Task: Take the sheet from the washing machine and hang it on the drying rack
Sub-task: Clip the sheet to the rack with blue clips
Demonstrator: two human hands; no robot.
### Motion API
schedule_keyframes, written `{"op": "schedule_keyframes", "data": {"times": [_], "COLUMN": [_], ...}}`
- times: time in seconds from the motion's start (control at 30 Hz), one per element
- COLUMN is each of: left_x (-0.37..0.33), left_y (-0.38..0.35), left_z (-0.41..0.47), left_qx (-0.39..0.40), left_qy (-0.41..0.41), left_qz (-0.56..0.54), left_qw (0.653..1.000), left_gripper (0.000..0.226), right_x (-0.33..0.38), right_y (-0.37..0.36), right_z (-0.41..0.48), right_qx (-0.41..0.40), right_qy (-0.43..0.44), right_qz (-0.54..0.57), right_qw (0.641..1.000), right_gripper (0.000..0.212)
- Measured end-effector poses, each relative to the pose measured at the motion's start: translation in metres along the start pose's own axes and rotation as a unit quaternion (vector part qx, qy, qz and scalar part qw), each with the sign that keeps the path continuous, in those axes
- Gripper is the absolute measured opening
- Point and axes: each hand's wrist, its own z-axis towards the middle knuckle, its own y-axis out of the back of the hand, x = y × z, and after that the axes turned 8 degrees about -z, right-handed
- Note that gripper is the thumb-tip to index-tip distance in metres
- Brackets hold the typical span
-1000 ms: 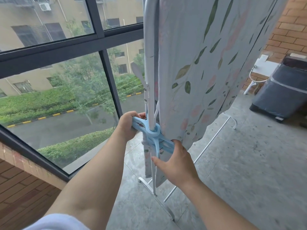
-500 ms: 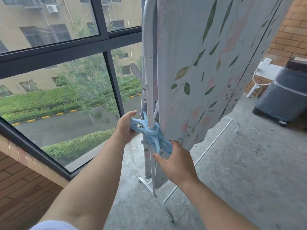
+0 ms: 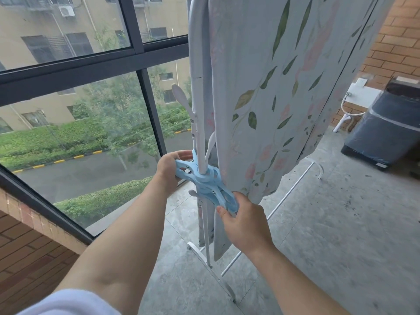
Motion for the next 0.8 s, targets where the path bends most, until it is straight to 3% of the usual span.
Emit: {"op": "schedule_keyframes", "data": {"times": [0.23, 0.5, 0.57, 0.8], "left_x": [-0.006, -0.010, -0.011, -0.018], "left_y": [-0.002, 0.001, 0.002, 0.001], "left_z": [-0.011, -0.021, -0.021, -0.020], "left_qx": [0.029, 0.045, 0.017, -0.095], "left_qy": [0.005, 0.027, 0.012, -0.045], "left_qz": [0.023, -0.023, -0.021, -0.082], "left_qw": [0.999, 0.998, 1.000, 0.991], "left_gripper": [0.046, 0.045, 0.028, 0.043], "right_x": [-0.002, 0.005, 0.009, 0.011], "right_y": [0.005, 0.001, -0.002, -0.008], "right_z": [-0.011, -0.017, -0.015, -0.017], "right_qx": [-0.018, -0.031, -0.038, -0.057], "right_qy": [0.015, 0.024, 0.020, 0.011], "right_qz": [0.011, -0.001, -0.009, -0.004], "right_qw": [1.000, 0.999, 0.999, 0.998], "right_gripper": [0.021, 0.028, 0.029, 0.028]}}
